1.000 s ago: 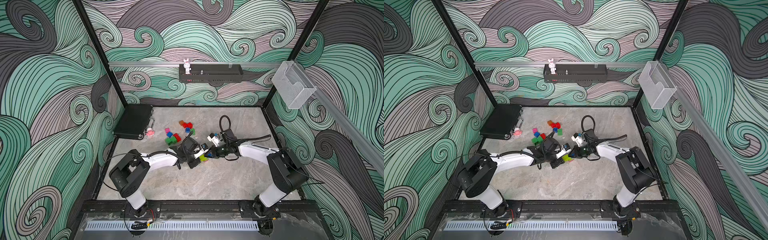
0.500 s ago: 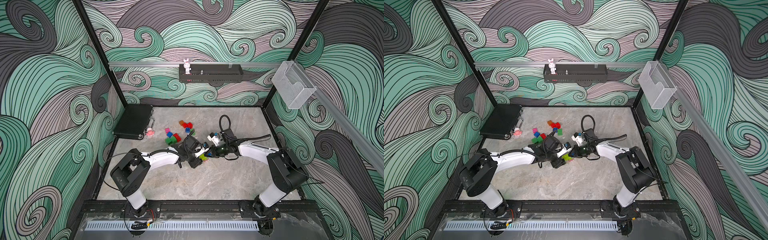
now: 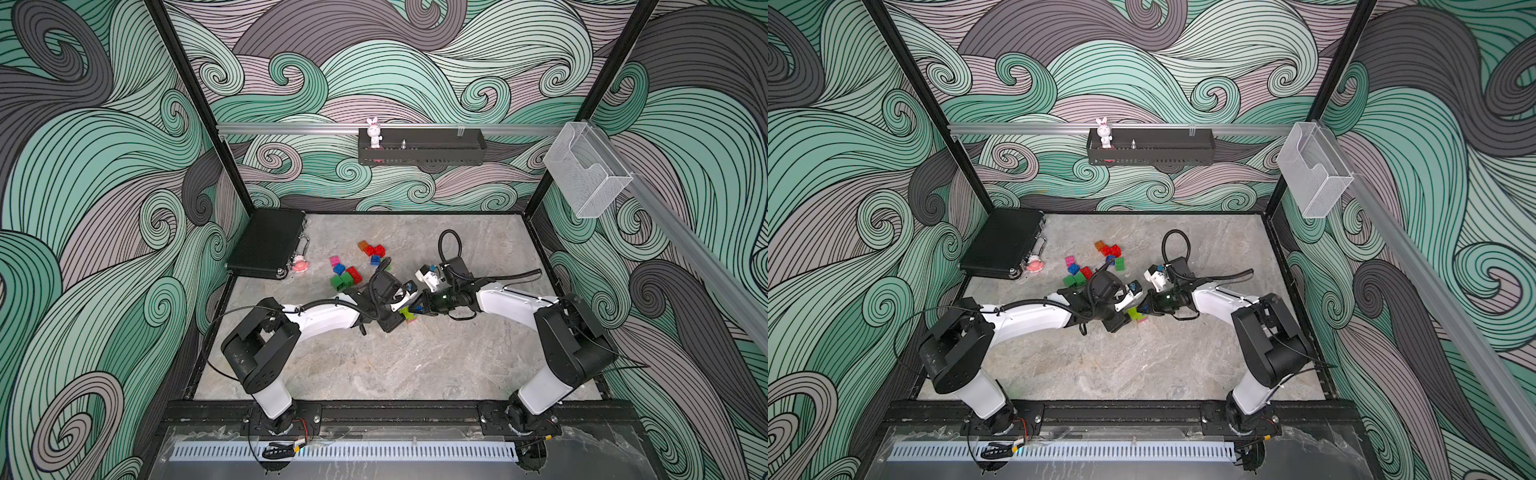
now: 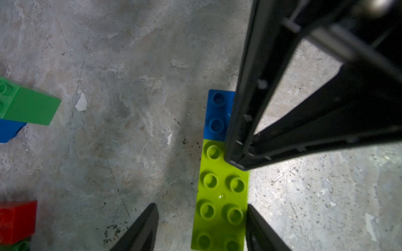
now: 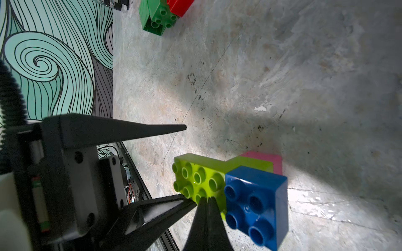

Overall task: Assemble the number 4 with lego
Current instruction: Assemble the lego brick with the lego brick.

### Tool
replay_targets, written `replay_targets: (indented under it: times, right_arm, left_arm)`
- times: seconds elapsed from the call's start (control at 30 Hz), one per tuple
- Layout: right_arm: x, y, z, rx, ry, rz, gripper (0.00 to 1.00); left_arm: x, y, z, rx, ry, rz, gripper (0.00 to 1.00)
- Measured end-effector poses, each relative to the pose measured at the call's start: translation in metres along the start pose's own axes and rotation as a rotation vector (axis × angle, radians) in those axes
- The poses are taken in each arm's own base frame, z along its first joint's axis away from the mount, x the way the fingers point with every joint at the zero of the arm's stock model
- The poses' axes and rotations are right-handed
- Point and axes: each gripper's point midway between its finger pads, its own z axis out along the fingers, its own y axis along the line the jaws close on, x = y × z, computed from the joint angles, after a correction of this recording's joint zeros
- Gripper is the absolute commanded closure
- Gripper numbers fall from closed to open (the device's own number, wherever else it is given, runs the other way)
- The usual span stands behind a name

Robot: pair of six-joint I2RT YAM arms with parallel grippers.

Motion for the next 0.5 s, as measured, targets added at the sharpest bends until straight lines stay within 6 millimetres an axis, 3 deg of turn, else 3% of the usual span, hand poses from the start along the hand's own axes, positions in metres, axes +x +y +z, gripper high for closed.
replay_targets:
  times: [0.23, 0.5]
  right_arm:
    - [0.0, 0.001, 0.0, 0.016, -0.015, 0.026, 1.0]
    - [-0.005, 0.001, 0.001, 0.035, -0.042, 0.056, 0.99]
  left_arm:
    - [0.004, 0.003, 0.009, -0.016, 0.023, -0.001, 0.31]
    - [0.009, 0.024, 0.008, -0.142, 0.049, -0.025, 0.31]
